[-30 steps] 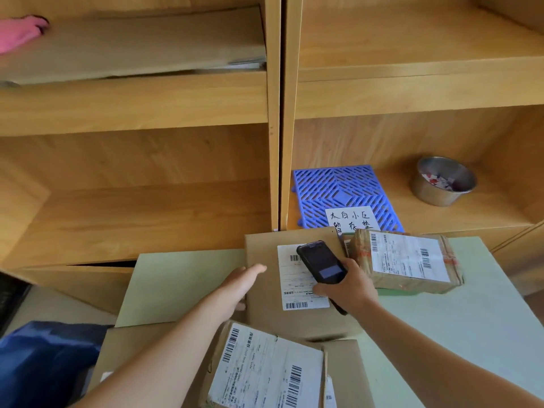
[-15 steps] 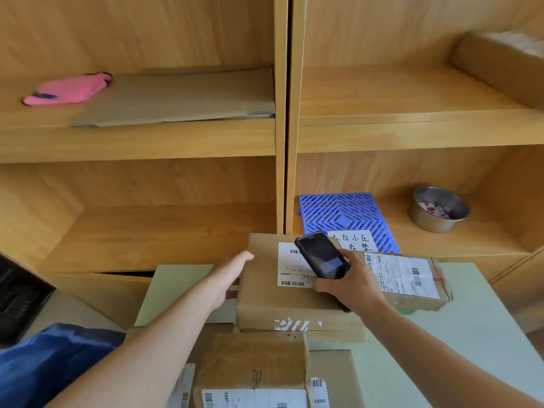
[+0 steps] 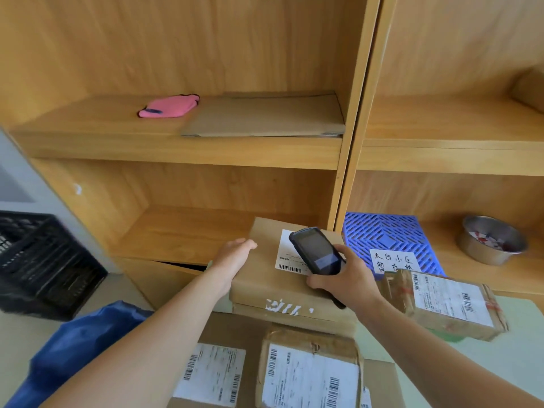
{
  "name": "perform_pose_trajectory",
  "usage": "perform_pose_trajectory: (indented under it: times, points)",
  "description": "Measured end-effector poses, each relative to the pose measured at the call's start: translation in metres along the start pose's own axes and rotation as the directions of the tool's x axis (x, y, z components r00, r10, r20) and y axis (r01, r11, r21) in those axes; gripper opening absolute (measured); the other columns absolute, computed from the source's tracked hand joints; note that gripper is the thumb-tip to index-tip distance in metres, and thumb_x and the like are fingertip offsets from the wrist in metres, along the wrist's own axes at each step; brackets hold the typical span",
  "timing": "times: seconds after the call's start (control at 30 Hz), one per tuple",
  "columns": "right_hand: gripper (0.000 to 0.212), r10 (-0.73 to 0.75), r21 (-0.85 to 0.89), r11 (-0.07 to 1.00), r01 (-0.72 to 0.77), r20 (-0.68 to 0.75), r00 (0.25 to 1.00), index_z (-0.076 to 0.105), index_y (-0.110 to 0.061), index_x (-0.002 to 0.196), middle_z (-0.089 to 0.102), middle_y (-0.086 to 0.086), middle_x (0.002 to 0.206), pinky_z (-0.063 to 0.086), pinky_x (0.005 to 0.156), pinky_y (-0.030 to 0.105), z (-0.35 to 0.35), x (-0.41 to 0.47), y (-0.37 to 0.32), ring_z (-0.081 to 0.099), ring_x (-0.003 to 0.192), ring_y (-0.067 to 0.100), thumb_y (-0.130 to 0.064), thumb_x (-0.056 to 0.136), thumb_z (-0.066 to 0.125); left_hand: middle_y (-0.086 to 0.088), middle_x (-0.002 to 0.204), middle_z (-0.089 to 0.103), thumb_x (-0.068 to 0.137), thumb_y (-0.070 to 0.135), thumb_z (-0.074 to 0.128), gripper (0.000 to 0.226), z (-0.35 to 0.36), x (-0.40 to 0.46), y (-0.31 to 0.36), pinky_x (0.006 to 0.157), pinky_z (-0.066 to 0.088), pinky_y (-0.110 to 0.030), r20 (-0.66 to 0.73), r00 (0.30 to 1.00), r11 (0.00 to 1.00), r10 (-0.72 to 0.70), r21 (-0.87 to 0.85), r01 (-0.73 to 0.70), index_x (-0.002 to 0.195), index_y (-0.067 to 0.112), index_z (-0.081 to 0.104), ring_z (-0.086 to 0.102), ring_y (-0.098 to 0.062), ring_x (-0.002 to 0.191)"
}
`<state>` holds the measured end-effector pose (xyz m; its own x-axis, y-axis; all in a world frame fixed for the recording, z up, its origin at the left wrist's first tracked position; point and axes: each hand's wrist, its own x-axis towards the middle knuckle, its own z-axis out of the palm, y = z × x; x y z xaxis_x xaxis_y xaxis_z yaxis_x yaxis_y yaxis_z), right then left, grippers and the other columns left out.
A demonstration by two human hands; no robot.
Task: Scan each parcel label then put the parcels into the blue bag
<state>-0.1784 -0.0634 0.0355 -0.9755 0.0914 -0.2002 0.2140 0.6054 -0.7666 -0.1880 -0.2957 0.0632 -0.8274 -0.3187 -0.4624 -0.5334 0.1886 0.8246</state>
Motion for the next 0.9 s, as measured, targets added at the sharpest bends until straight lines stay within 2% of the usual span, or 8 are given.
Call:
perform_pose_trajectory:
  times: [0.13, 0.3, 0.4, 0.5, 0.6, 0.77, 0.83, 0.9]
  points:
    - [0.1, -0.039, -0.014, 0.999, 0.039, 0.013, 0.999, 0.045, -0.034, 0.142, 0.054, -0.011, 0.106, 0.056, 0.09, 0.046, 0.04, -0.007, -0.038, 0.057, 0.115, 0.024, -0.046, 0.056, 0.093, 0.006, 0.092, 0.063, 0.096, 0.025, 0.056, 0.014, -0.056, 0.001, -0.015, 0.077, 0.049, -0.032, -0.028, 0.999, 0.995, -0.024, -0.1, 0.021, 0.109, 0.028, 0.06, 0.06, -0.017, 0.083]
    - [0.107, -0.106, -0.008, 0.994, 0.107, 0.082, 0.991, 0.044, -0.044, 0.136, 0.058, -0.018, 0.1, 0.06, 0.079, 0.048, 0.114, -0.021, -0.1, 0.062, 0.105, 0.023, -0.062, 0.036, 0.081, -0.003, 0.096, 0.069, 0.097, 0.023, 0.052, 0.017, -0.145, 0.01, -0.049, 0.064, 0.048, -0.028, -0.07, 0.997, 0.985, -0.026, -0.174, 0.014, 0.104, 0.024, 0.067, 0.063, -0.019, 0.081]
    - [0.099, -0.161, -0.002, 0.987, 0.163, 0.132, 0.978, 0.048, -0.041, 0.135, 0.061, -0.015, 0.102, 0.058, 0.085, 0.047, 0.164, -0.03, -0.132, 0.062, 0.107, 0.026, -0.053, 0.045, 0.087, 0.001, 0.093, 0.064, 0.099, 0.023, 0.05, 0.016, -0.199, 0.018, -0.075, 0.062, 0.045, -0.029, -0.115, 0.992, 0.979, -0.048, -0.204, 0.024, 0.103, 0.027, 0.064, 0.06, -0.015, 0.079]
    - [0.1, -0.181, -0.024, 0.982, 0.189, 0.195, 0.964, 0.049, -0.042, 0.135, 0.061, -0.015, 0.102, 0.056, 0.087, 0.045, 0.218, -0.041, -0.159, 0.058, 0.109, 0.028, -0.054, 0.041, 0.081, -0.001, 0.114, 0.065, 0.094, 0.029, 0.054, 0.035, -0.253, 0.022, -0.107, 0.069, 0.05, -0.032, -0.166, 0.981, 0.968, -0.105, -0.243, 0.063, 0.129, 0.029, 0.059, 0.063, -0.018, 0.096]
    - [0.09, -0.189, -0.013, 0.98, 0.199, 0.258, 0.948, 0.046, -0.054, 0.119, 0.061, -0.021, 0.098, 0.057, 0.085, 0.048, 0.273, -0.052, -0.182, 0.059, 0.107, 0.028, -0.058, 0.034, 0.075, -0.002, 0.116, 0.069, 0.092, 0.025, 0.056, 0.03, -0.301, 0.024, -0.142, 0.089, 0.053, -0.04, -0.227, 0.965, 0.963, -0.129, -0.261, 0.068, 0.121, 0.026, 0.064, 0.065, -0.022, 0.102]
    - [0.116, -0.187, -0.028, 0.977, 0.213, 0.376, 0.908, 0.042, -0.043, 0.142, 0.058, -0.013, 0.107, 0.056, 0.09, 0.05, 0.352, -0.071, -0.205, 0.058, 0.113, 0.027, -0.059, 0.033, 0.076, -0.005, 0.114, 0.069, 0.088, 0.027, 0.056, 0.033, -0.358, 0.023, -0.203, 0.089, 0.054, -0.046, -0.271, 0.931, 0.931, -0.243, -0.335, 0.145, 0.12, 0.025, 0.063, 0.066, -0.026, 0.102]
    - [0.114, -0.177, -0.051, 0.975, 0.218, 0.417, 0.892, 0.04, -0.042, 0.145, 0.056, -0.012, 0.108, 0.053, 0.094, 0.051, 0.378, -0.078, -0.208, 0.056, 0.117, 0.028, -0.057, 0.039, 0.08, -0.006, 0.12, 0.066, 0.08, 0.033, 0.059, 0.049, -0.374, 0.028, -0.23, 0.095, 0.051, -0.049, -0.303, 0.907, 0.922, -0.294, -0.339, 0.185, 0.128, 0.026, 0.059, 0.064, -0.027, 0.106]
    - [0.107, -0.165, -0.088, 0.97, 0.227, 0.451, 0.877, 0.041, -0.043, 0.141, 0.056, -0.011, 0.107, 0.052, 0.097, 0.051, 0.405, -0.085, -0.206, 0.056, 0.118, 0.028, -0.057, 0.042, 0.08, -0.004, 0.117, 0.067, 0.085, 0.029, 0.058, 0.042, -0.384, 0.025, -0.252, 0.088, 0.053, -0.043, -0.33, 0.884, 0.906, -0.332, -0.371, 0.202, 0.127, 0.026, 0.059, 0.064, -0.025, 0.102]
